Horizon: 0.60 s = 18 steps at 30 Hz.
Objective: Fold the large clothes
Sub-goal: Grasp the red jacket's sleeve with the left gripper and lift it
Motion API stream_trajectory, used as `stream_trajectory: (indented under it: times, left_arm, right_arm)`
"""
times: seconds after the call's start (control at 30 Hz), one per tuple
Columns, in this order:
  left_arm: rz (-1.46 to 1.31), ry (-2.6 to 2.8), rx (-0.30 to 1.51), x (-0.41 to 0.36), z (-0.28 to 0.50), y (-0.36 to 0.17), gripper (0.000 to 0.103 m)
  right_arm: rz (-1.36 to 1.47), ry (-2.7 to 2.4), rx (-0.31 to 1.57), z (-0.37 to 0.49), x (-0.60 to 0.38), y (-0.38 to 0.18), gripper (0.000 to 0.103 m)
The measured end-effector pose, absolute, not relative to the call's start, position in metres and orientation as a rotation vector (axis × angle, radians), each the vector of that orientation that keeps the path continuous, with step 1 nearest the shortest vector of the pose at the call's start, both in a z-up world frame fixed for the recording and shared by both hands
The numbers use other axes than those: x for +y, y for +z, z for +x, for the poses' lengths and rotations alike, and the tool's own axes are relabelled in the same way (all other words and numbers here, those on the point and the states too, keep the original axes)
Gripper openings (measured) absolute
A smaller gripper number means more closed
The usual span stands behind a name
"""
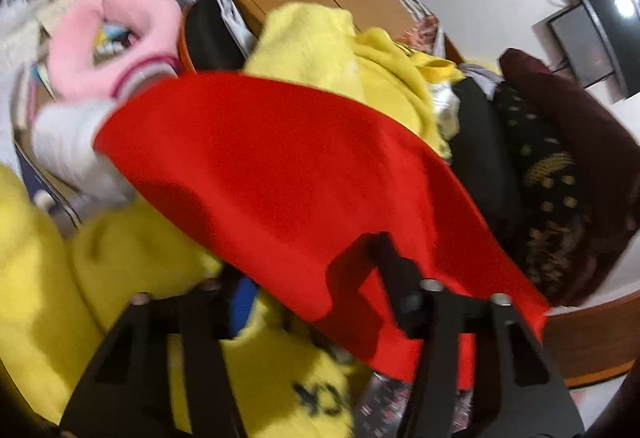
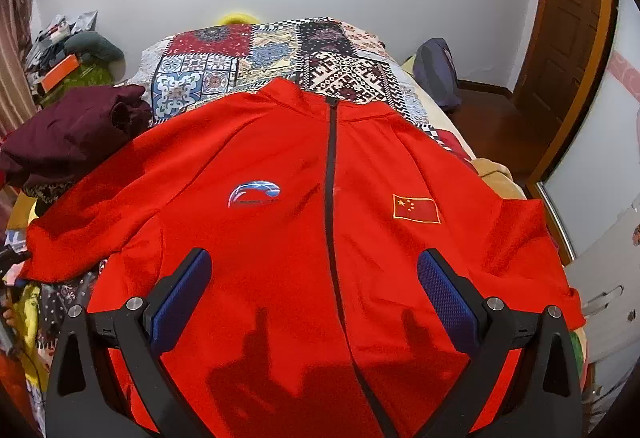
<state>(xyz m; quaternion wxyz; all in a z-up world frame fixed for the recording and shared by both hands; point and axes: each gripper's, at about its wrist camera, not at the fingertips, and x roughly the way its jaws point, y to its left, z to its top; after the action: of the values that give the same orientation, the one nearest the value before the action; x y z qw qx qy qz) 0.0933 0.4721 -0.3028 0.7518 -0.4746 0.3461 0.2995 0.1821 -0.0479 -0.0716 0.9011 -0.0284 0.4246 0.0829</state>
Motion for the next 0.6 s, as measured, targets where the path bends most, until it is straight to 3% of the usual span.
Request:
stream_trajectory:
  times: [0.13, 0.3, 0.6]
  left_arm:
    - [-0.939, 0.722, 0.743, 0.471, 0.097, -0.284, 0.008]
    - [-0.831, 0.695, 0.642, 0.455, 0.094, -0.232, 0.005]
    - [-0.526, 0.506, 0.416, 0.372, 0.107, -0.086, 0.004]
  right_arm:
    - [-0.075, 0.176, 0.869, 0.183, -0.043, -0.069, 0.102]
    - [-0.069, 0.182, 0.86, 0.181, -0.045, -0.064, 0.102]
    - [-0.071, 0.197, 0.814, 0.177, -0.052, -0.052, 0.102]
